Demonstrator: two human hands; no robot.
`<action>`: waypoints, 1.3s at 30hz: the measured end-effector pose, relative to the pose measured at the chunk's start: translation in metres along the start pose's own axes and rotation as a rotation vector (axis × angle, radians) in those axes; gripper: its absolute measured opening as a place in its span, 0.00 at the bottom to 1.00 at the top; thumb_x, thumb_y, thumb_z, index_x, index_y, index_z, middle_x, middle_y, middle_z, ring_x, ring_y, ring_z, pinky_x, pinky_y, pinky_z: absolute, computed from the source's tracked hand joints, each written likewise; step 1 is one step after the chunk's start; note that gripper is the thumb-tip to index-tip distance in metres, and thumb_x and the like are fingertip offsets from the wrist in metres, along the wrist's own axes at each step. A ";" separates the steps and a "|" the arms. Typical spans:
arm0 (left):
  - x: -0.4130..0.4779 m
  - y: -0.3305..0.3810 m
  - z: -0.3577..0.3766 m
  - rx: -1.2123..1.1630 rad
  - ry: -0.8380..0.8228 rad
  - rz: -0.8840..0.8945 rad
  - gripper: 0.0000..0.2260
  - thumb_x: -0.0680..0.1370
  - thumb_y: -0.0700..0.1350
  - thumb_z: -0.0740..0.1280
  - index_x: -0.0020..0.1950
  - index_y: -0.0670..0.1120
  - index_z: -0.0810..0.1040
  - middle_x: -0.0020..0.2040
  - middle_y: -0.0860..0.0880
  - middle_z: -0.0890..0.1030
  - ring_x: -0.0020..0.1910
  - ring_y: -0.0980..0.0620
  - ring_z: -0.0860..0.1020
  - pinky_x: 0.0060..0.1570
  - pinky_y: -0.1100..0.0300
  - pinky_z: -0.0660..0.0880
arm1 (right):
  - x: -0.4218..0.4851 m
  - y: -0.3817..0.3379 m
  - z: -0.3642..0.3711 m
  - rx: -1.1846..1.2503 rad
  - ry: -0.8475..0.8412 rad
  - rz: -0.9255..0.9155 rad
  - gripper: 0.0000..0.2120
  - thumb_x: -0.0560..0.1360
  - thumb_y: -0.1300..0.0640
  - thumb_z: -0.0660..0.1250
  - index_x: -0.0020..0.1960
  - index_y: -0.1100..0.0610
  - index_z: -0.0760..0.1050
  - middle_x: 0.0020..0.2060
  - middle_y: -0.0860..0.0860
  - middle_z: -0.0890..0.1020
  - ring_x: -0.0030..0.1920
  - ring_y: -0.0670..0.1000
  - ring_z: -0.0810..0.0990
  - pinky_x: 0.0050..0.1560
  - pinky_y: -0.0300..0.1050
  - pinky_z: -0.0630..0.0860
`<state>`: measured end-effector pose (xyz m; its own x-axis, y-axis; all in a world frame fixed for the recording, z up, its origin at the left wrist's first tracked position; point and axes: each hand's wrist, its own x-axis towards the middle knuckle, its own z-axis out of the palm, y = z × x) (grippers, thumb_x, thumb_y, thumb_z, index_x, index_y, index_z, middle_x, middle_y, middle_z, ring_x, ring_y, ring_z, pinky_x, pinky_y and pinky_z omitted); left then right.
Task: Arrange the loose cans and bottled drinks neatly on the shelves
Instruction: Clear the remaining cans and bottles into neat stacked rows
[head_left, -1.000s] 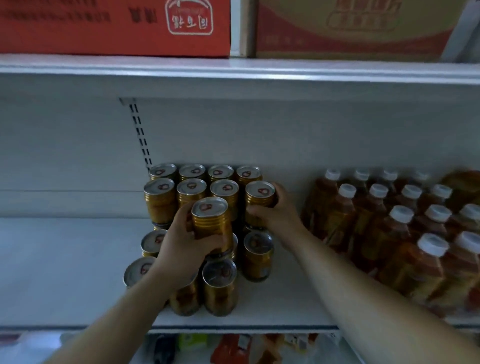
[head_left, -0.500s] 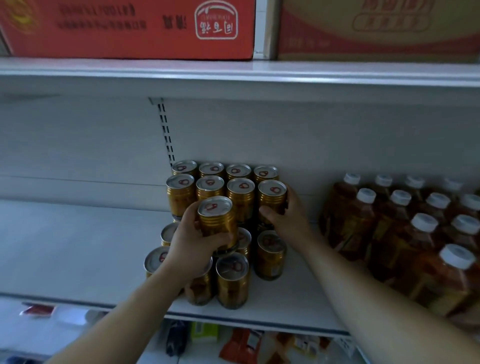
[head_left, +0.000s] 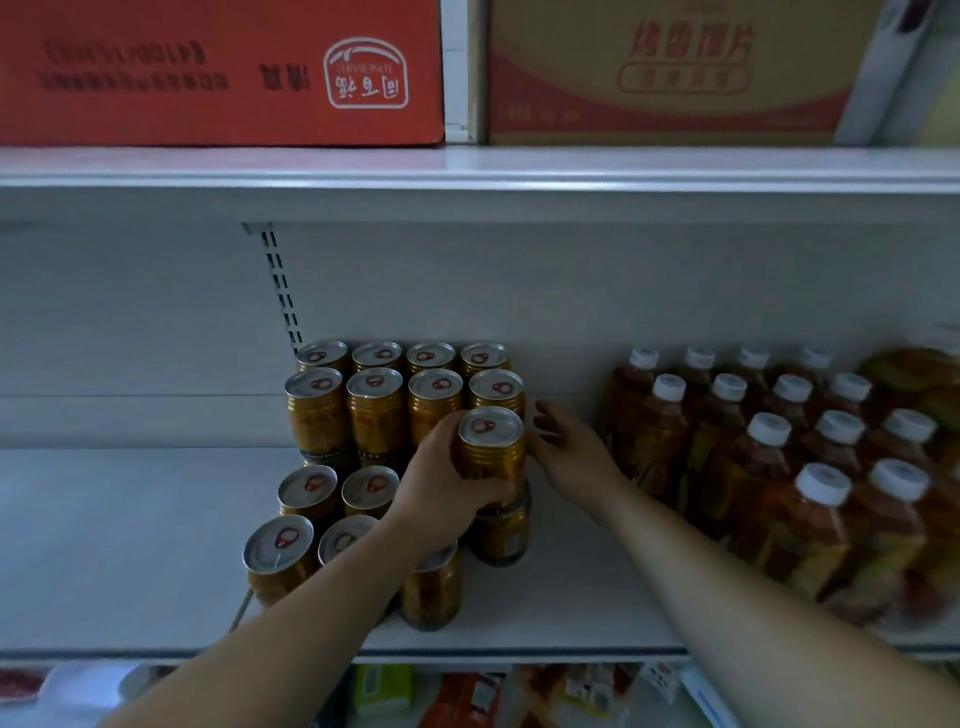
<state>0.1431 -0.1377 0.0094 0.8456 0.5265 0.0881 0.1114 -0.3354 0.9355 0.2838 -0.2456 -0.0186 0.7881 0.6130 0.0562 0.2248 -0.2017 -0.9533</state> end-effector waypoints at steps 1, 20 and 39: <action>0.001 -0.001 0.001 0.005 0.011 0.001 0.29 0.62 0.42 0.79 0.53 0.65 0.70 0.54 0.59 0.79 0.55 0.60 0.77 0.54 0.59 0.76 | -0.001 0.000 -0.001 -0.008 0.010 0.007 0.30 0.77 0.49 0.67 0.76 0.52 0.61 0.68 0.50 0.71 0.67 0.50 0.71 0.61 0.45 0.70; -0.027 -0.021 -0.083 0.038 0.238 -0.006 0.29 0.62 0.36 0.78 0.53 0.60 0.71 0.49 0.57 0.80 0.49 0.61 0.78 0.45 0.64 0.75 | 0.016 -0.023 0.041 0.024 0.105 -0.153 0.32 0.70 0.57 0.75 0.69 0.51 0.65 0.63 0.45 0.75 0.62 0.45 0.73 0.61 0.46 0.71; -0.009 -0.051 -0.141 -0.012 0.240 -0.025 0.29 0.67 0.33 0.75 0.61 0.54 0.69 0.53 0.53 0.77 0.51 0.54 0.77 0.44 0.63 0.73 | 0.014 -0.024 0.055 0.003 0.239 -0.093 0.33 0.71 0.59 0.75 0.71 0.53 0.63 0.63 0.51 0.75 0.59 0.47 0.72 0.59 0.42 0.67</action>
<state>0.0562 -0.0155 0.0094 0.6940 0.7057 0.1428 0.1231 -0.3117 0.9422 0.2580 -0.1902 -0.0117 0.8772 0.4308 0.2120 0.3014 -0.1503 -0.9416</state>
